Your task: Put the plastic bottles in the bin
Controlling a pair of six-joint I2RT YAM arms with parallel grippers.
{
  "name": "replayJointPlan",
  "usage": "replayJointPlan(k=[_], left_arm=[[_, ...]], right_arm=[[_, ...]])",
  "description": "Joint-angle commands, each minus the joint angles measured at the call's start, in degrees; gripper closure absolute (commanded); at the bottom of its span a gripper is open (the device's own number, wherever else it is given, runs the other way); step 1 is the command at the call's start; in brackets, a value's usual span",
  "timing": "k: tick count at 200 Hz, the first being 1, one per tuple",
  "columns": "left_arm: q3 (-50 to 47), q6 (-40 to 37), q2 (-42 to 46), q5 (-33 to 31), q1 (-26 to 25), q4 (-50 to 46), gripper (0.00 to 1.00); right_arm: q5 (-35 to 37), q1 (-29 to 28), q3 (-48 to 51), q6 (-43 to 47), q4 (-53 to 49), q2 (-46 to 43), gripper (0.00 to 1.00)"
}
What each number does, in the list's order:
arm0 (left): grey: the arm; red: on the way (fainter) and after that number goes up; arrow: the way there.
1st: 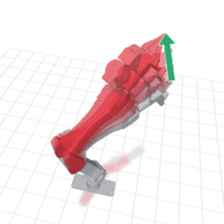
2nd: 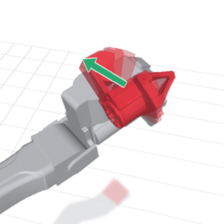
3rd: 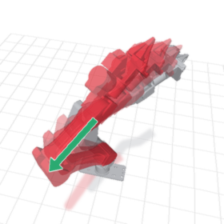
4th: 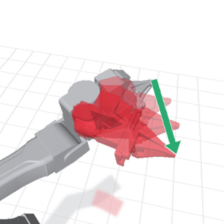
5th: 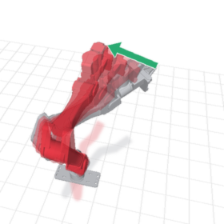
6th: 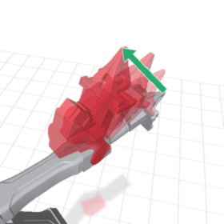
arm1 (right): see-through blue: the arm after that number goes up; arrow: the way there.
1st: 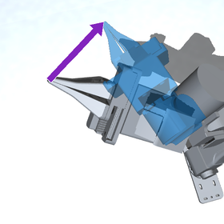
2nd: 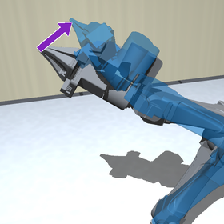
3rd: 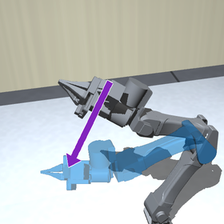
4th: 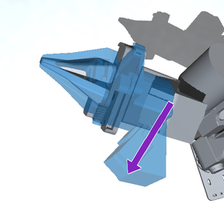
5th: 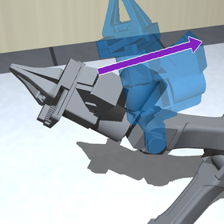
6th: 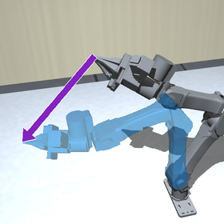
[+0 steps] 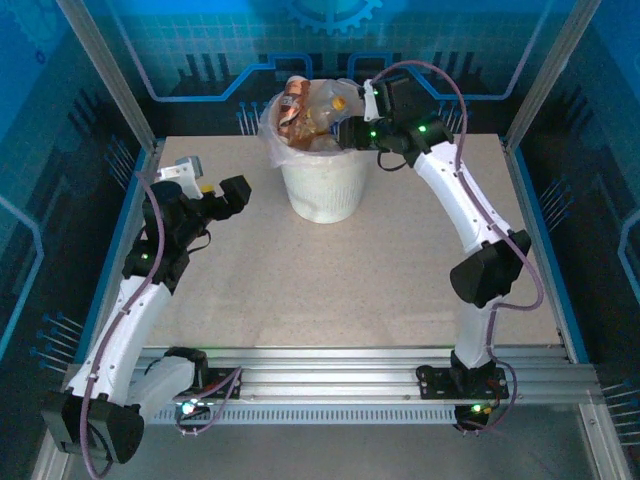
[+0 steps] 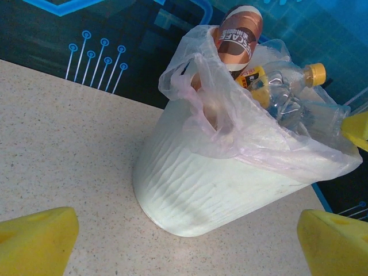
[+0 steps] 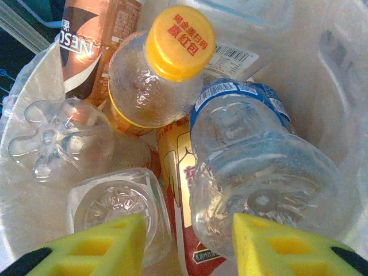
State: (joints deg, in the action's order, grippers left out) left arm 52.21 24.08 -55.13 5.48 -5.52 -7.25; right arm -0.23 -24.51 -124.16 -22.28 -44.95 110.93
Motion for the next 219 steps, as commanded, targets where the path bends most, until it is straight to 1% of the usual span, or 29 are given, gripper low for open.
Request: replayJointPlan(k=[1,26,46,63,79,99,121,159,191,219], left_arm=[[-0.26,0.87,0.03,1.46,0.25,1.67,0.01],[-0.1,1.06,0.05,1.71,0.25,1.67,0.01],[0.26,1.02,0.33,1.66,0.25,1.04,0.01],[0.27,0.91,1.01,1.15,0.25,0.35,0.01],[0.27,0.76,1.79,0.47,0.25,-0.27,0.01],[0.03,0.54,2.97,-0.04,0.25,-1.06,0.01],[-0.98,0.14,4.68,-1.04,0.25,-2.3,0.01],[-5.17,-0.8,9.46,-4.79,0.25,-4.48,0.01],[-9.26,-1.73,14.05,-8.21,0.25,-6.67,0.01],[-14.75,-1.59,17.58,-11.15,0.25,-5.09,0.01]], right_arm=[[0.49,-0.29,-0.12,-0.29,0.85,-1.14,0.55],[-0.92,-0.45,-4.68,0.23,-1.93,0.12,0.52],[-1.04,-0.79,-7.09,0.65,-3.96,-0.79,0.48],[-0.13,-1.3,-6.19,1.02,-4.7,-3.35,0.43],[1.55,-1.74,-2.74,1.34,-4.46,-7.23,0.38],[4.6,-1.85,4.67,1.23,-3.42,-13.41,0.31],[8.9,-1.85,16.12,0.85,-1.57,-21.89,0.22],[17.84,-1.33,37.62,0.45,1.74,-37.74,0.0],[22.9,0.31,52.02,-0.75,2.6,-47.96,0.0],[26.09,1.63,64.33,-1.97,6.75,-54.26,0.0]])
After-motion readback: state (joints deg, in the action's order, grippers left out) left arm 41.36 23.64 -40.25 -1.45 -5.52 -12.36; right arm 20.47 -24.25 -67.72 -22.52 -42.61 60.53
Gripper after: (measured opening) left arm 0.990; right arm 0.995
